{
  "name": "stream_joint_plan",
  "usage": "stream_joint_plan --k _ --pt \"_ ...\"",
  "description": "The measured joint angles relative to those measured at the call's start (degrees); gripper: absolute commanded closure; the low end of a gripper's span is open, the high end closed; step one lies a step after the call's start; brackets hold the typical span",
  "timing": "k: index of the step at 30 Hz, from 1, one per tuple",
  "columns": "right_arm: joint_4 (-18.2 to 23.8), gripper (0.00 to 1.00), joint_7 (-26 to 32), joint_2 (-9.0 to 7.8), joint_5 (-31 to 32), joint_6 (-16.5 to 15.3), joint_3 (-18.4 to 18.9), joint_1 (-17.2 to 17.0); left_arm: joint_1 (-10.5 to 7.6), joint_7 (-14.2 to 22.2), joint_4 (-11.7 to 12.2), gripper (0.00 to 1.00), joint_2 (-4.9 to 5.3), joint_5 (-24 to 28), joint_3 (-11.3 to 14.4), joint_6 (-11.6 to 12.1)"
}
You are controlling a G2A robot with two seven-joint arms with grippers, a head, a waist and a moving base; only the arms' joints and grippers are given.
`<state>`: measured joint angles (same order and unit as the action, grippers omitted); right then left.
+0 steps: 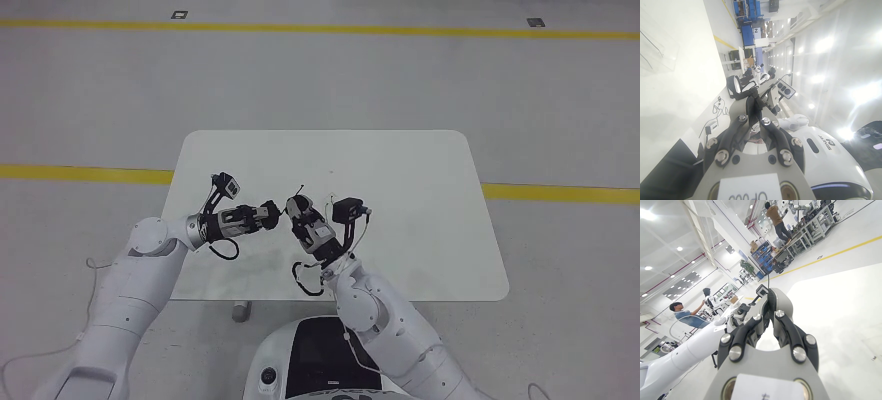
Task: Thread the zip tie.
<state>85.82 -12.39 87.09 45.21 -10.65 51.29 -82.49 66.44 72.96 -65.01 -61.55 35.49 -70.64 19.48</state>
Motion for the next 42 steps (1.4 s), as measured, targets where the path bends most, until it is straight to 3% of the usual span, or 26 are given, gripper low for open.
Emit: stream_joint_plan --k 42 --pt "-0.2 1.00 -2.1 0.41 2.2 2.3 -0.5 -0.2 0.00 0.0 0.0 1.00 0.00 0.0 0.0 0.0"
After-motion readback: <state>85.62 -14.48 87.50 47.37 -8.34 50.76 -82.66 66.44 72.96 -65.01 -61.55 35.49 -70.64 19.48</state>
